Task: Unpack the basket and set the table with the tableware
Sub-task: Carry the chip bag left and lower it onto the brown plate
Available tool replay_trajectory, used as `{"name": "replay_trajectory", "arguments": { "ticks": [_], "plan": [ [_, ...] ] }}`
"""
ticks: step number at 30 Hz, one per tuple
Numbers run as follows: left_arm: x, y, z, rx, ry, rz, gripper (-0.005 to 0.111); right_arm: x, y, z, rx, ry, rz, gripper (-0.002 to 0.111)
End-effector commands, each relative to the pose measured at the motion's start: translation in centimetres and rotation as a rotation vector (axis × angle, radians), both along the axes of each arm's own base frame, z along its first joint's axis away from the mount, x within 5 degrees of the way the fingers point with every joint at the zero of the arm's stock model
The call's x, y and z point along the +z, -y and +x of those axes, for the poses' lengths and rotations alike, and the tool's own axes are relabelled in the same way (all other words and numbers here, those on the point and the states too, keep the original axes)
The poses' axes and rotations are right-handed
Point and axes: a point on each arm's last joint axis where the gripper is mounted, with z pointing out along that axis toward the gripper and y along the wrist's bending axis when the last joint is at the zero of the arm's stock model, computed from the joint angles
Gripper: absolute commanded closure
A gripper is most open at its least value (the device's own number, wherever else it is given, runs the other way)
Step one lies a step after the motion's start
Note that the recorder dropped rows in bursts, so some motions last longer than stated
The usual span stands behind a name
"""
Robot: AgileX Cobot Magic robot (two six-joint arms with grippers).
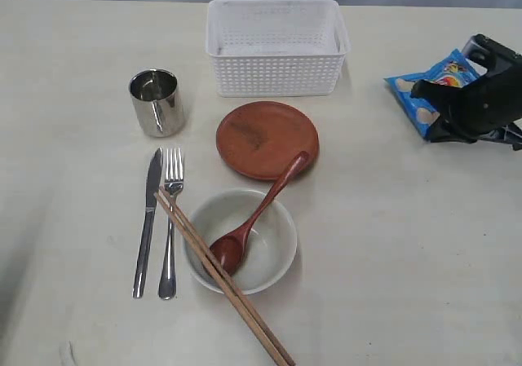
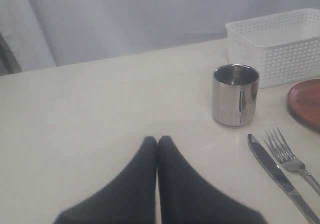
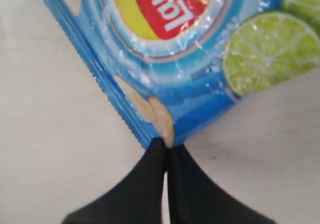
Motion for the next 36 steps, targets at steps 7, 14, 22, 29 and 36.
{"name": "replay_trajectory", "arguments": {
  "ticks": [7, 14, 22, 29, 36],
  "plan": [
    [-0.1, 0.0, 0.0, 0.002, 0.0, -0.009, 0.107, 6.7, -3.3, -2.3, 0.209, 0.049, 0.158, 0.109],
    [-0.1, 0.0, 0.0, 0.002, 0.0, -0.009, 0.107, 7.2, -13.2, -4.6, 0.506, 0.073, 0.171, 0.109],
    [-0.1, 0.0, 0.0, 0.002, 0.0, -0.009, 0.107, 6.0, -17.5, -5.8, 0.599, 0.109, 0.127, 0.109],
    [-0.1, 0.0, 0.0, 0.002, 0.0, -0.009, 0.107, 7.1, -18.8, -5.6, 0.624, 0.147, 0.141, 0.109],
    [-0.1, 0.0, 0.0, 0.002, 0.0, -0.009, 0.107, 7.6, -19.3, -5.7, 0.615, 0.122, 0.199, 0.109]
  ]
}}
